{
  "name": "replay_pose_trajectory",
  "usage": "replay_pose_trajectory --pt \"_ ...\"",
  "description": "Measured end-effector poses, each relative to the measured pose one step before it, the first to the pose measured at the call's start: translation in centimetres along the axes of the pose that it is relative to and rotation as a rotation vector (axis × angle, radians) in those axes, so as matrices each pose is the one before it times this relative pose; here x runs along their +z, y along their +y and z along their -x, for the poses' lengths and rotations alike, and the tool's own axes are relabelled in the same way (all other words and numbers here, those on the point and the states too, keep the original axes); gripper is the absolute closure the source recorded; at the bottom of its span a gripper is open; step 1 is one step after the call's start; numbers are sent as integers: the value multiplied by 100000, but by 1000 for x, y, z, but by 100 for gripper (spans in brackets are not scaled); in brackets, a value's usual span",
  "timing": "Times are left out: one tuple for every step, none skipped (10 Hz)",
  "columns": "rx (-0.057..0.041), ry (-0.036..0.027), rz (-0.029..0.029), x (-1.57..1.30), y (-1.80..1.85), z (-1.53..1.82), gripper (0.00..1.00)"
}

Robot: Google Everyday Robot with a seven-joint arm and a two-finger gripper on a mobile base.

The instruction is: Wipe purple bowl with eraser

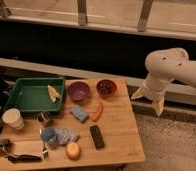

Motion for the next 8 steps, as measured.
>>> replay_pose_trajectory --pt "-3034 -2035 -378 -786 454 -238 20" --pt "-2513 -457 -624 -528 738 -463 20" --pt "-3678 -224 -790 -470 1581 -910 20" --pt "-4957 185 -1134 130 2140 -1173 20" --pt "-3980 631 -735 430 1588 -866 20" --pt "-7019 1049 -1173 840 2593 -1413 20" --pt "-6445 1455 -994 924 2192 -1147 20" --pt "-5490 1561 -323 819 1682 -762 20"
